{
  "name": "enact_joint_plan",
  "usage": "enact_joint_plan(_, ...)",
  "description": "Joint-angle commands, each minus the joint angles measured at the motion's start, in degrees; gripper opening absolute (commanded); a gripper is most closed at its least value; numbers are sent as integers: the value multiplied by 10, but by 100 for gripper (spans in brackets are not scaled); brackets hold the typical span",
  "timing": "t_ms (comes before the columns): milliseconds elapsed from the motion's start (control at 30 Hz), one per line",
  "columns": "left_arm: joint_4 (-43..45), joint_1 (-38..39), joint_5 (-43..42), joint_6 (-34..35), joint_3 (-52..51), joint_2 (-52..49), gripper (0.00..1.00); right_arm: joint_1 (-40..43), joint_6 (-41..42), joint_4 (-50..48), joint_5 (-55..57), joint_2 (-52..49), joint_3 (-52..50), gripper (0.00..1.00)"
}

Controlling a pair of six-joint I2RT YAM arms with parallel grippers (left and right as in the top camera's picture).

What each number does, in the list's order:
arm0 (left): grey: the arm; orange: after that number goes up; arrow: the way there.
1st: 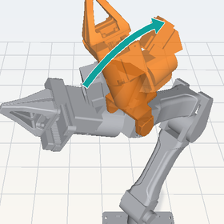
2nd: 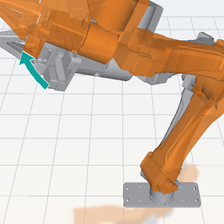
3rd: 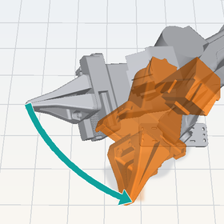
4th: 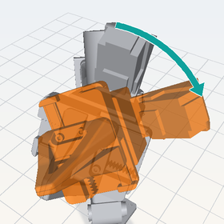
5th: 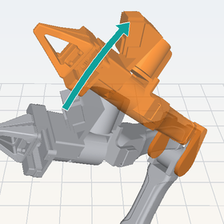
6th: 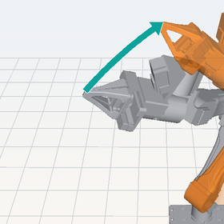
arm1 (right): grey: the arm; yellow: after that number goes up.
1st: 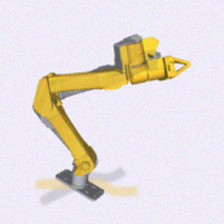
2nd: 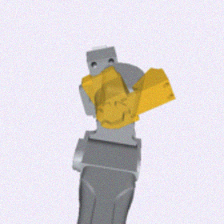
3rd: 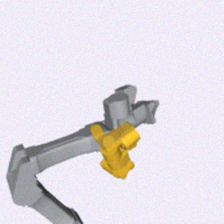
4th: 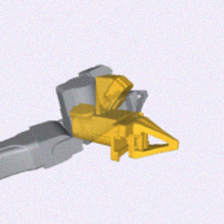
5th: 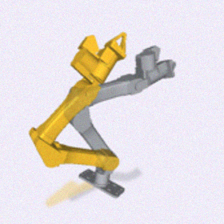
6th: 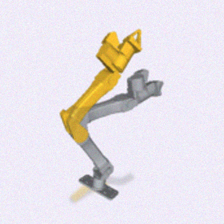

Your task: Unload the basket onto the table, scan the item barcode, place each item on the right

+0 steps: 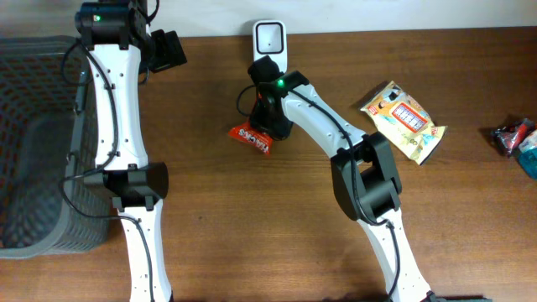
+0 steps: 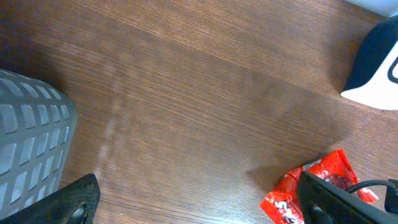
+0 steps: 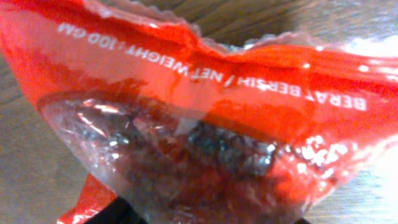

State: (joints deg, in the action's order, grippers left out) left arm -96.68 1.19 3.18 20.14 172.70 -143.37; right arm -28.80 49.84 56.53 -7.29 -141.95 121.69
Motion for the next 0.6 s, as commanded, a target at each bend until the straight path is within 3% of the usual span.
enact_joint_plan(0,0,0,-4,-5,-3,0,99,15,-31,26,33,-17,-17,38)
enact_joint_plan(33,0,0,-4,-5,-3,0,99,20,-35,40,33,-15,-3,37)
enact_joint_plan(100,0,0,-4,-5,-3,0,99,32,-71,51,33,-5,27,18)
enact_joint_plan(167,0,0,-4,-5,-3,0,99,42,-110,64,33,5,66,5)
enact_joint_plan(333,0,0,-4,-5,-3,0,99,65,-177,71,35,9,207,4)
enact_joint_plan(400,0,0,-4,-5,-3,0,99,80,-177,16,34,9,243,4)
enact_joint_plan(567,0,0,-4,-5,-3,0,99,88,-61,-129,29,-10,237,4)
